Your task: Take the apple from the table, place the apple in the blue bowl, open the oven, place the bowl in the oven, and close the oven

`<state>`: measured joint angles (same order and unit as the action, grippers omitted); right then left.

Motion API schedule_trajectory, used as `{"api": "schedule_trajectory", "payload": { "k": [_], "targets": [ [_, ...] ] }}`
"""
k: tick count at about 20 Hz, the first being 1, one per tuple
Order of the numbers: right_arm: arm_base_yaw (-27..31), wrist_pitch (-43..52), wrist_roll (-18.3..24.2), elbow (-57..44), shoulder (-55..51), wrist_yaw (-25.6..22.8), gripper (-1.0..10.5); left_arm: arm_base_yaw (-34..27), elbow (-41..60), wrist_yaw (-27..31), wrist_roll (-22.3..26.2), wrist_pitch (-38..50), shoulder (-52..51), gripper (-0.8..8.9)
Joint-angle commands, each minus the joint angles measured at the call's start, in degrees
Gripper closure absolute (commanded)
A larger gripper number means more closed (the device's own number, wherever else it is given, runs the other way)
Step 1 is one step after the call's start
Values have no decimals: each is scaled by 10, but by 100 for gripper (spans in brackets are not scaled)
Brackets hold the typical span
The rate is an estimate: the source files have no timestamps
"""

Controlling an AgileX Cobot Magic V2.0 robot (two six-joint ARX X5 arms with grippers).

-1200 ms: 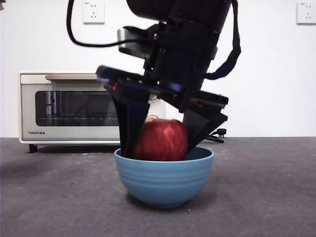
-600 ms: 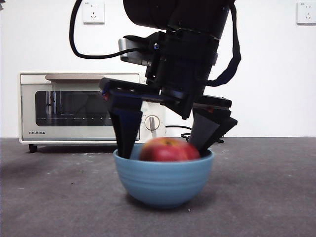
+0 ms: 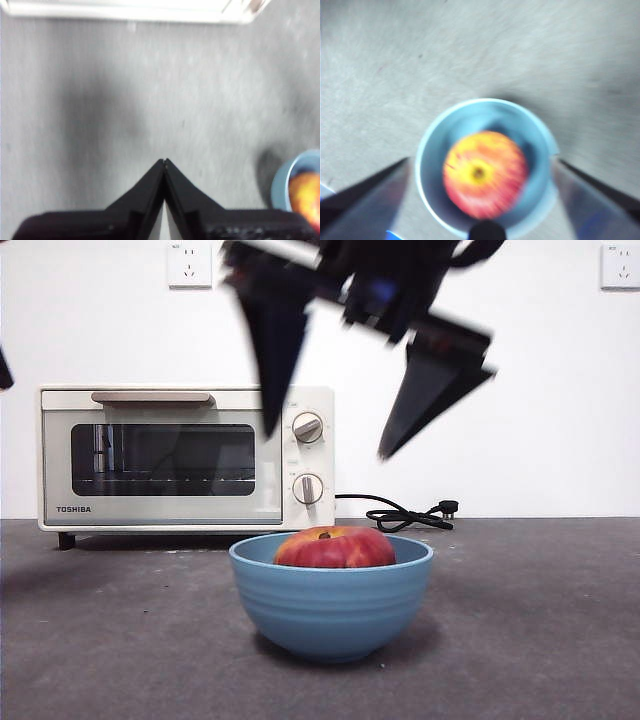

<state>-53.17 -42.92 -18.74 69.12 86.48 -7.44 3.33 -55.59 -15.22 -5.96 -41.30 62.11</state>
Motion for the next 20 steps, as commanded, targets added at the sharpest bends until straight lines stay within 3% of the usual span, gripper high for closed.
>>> {"api": "schedule_trajectory", "payload": {
  "k": [1, 2, 5, 7, 14, 20],
  "targets": [
    [-1, -39, -9, -2, -37, -52, 837, 0, -46, -2, 9, 3, 33, 819],
    [-1, -57, -9, -2, -55, -70, 908, 0, -70, -2, 10, 2, 50, 819],
    [-1, -120, -12, -2, -115, -150, 919, 0, -160, -20, 10, -4, 122, 819],
    [-1, -157, -35, -2, -153, -184, 942, 0, -217, -32, 10, -3, 172, 819],
    [-1, -244, -119, -6, -264, -203, 957, 0, -391, -32, -2, -16, 341, 819],
    [-1, -294, -187, -7, -298, -209, 957, 0, -440, -32, -29, 13, 418, 819]
  ]
}}
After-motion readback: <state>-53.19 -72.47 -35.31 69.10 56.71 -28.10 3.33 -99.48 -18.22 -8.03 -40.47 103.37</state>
